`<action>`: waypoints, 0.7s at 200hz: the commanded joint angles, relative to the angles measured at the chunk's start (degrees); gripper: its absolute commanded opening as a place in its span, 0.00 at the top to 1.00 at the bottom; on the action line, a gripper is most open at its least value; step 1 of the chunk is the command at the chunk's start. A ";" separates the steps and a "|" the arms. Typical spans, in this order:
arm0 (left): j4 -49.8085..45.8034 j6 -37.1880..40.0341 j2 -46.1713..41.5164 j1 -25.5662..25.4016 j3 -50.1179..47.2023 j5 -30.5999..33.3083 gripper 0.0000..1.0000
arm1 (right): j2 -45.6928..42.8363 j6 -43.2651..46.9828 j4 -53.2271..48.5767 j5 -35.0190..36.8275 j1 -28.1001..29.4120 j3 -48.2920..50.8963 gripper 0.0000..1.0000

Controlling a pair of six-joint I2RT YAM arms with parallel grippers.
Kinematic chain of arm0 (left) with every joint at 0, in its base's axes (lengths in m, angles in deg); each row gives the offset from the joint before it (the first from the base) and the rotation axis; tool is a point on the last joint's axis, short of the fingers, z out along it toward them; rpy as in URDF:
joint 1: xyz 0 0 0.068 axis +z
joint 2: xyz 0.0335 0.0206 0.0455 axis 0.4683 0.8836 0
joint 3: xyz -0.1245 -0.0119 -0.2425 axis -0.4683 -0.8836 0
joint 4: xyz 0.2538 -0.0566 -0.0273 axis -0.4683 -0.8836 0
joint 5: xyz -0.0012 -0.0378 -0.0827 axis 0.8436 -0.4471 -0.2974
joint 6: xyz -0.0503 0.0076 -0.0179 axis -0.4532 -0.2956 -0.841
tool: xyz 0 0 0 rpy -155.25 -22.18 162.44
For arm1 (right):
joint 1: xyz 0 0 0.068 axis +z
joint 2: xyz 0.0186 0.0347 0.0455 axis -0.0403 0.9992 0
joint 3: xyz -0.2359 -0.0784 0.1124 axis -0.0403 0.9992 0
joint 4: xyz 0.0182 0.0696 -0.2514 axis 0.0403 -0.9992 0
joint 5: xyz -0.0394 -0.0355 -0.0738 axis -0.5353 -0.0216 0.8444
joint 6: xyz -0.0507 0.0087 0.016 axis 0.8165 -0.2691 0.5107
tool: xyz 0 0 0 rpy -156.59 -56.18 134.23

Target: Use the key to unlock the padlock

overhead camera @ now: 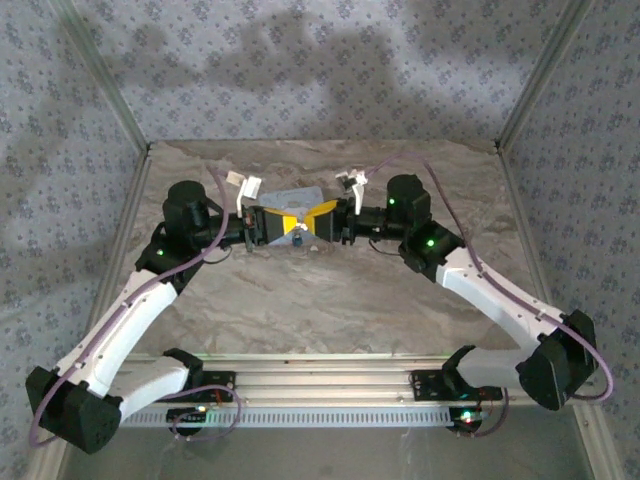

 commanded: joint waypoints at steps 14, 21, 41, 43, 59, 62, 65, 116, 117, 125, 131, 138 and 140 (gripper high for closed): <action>-10.32 10.53 1.19 -0.43 6.19 0.60 1.00 | -4.03 1.86 -5.77 -0.76 -2.46 -0.72 0.53; -13.04 12.94 1.79 -0.43 7.42 0.63 1.00 | -4.94 2.44 -7.17 -1.37 -3.04 -0.72 0.52; -20.73 19.78 3.68 -0.49 11.15 0.72 1.00 | -7.35 5.37 -12.02 -1.90 -3.97 -1.19 0.50; -21.60 20.48 3.89 -0.51 11.45 0.66 1.00 | -7.60 5.82 -12.62 -1.88 -3.94 -1.28 0.50; -28.08 25.59 6.18 -0.52 14.88 0.17 1.00 | -8.35 8.96 -17.10 -1.52 -3.87 -2.51 0.48; -29.23 26.53 6.57 -0.52 15.53 0.01 1.00 | -8.36 9.41 -18.02 -1.52 -3.88 -2.77 0.48; -30.39 27.45 7.12 -0.52 16.16 -0.30 1.00 | -8.36 9.80 -18.72 -1.68 -3.83 -2.96 0.48; -43.91 38.63 13.43 -0.60 23.13 -6.75 1.00 | -5.42 15.60 -25.71 -2.99 -0.98 -6.56 0.47; -43.96 38.68 13.50 -0.56 23.23 -6.83 1.00 | -5.31 15.75 -25.90 -3.04 -0.96 -6.63 0.47; -44.04 38.97 13.62 -0.61 23.41 -7.25 1.00 | -4.50 16.57 -27.25 -3.40 -0.31 -7.57 0.47; -43.91 39.10 13.57 -0.61 23.50 -7.61 1.00 | -4.01 17.18 -27.91 -3.65 0.06 -7.84 0.47; -43.75 39.29 13.61 -0.57 23.43 -8.18 1.00 | -3.42 17.83 -28.73 -3.71 0.49 -7.84 0.46; -43.68 39.33 13.58 -0.60 23.42 -8.42 1.00 | -3.30 18.00 -28.93 -3.60 0.59 -9.27 0.46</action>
